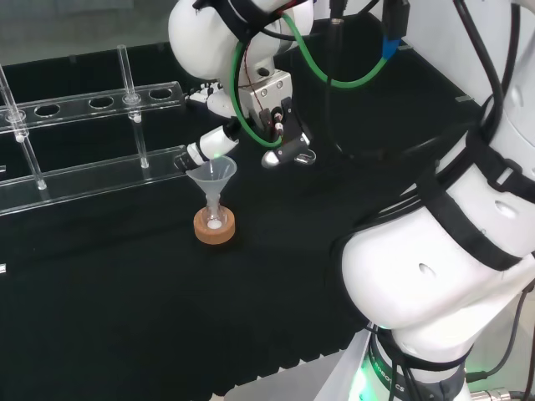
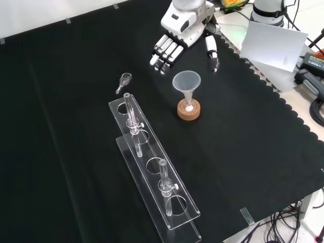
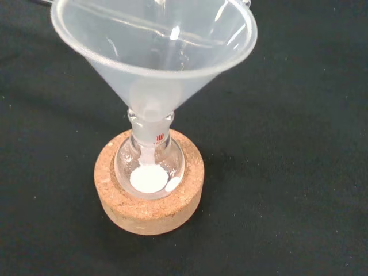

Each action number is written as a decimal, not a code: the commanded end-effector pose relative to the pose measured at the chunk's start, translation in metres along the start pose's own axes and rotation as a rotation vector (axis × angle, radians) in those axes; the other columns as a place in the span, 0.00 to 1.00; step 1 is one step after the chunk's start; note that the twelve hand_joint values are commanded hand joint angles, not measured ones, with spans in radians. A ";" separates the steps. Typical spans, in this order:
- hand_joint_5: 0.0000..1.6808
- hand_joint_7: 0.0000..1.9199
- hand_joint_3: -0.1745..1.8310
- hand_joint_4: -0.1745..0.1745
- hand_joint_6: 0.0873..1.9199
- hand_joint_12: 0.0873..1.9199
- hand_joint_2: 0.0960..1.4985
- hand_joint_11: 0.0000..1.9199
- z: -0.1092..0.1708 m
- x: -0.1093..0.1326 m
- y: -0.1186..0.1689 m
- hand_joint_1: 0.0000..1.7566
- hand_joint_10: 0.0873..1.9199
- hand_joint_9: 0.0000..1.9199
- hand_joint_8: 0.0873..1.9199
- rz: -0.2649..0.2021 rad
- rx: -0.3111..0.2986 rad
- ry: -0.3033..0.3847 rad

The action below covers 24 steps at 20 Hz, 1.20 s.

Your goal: Remove the funnel from the round-bottom flask.

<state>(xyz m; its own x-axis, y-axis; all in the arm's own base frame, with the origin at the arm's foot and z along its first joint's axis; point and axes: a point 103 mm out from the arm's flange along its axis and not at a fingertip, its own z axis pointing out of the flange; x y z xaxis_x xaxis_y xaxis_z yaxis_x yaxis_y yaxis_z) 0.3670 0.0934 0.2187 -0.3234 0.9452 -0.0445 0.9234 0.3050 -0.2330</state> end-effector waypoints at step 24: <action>0.00 0.01 0.10 0.37 0.00 0.59 0.41 0.00 0.043 0.012 0.007 0.15 0.00 0.00 0.00 -0.024 0.152 -0.082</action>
<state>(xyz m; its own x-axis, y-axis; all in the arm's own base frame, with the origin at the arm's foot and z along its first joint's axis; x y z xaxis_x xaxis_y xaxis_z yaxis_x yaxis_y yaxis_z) 0.3597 0.1028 0.1772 -0.3656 0.9247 -0.1063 0.8769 0.3039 -0.3725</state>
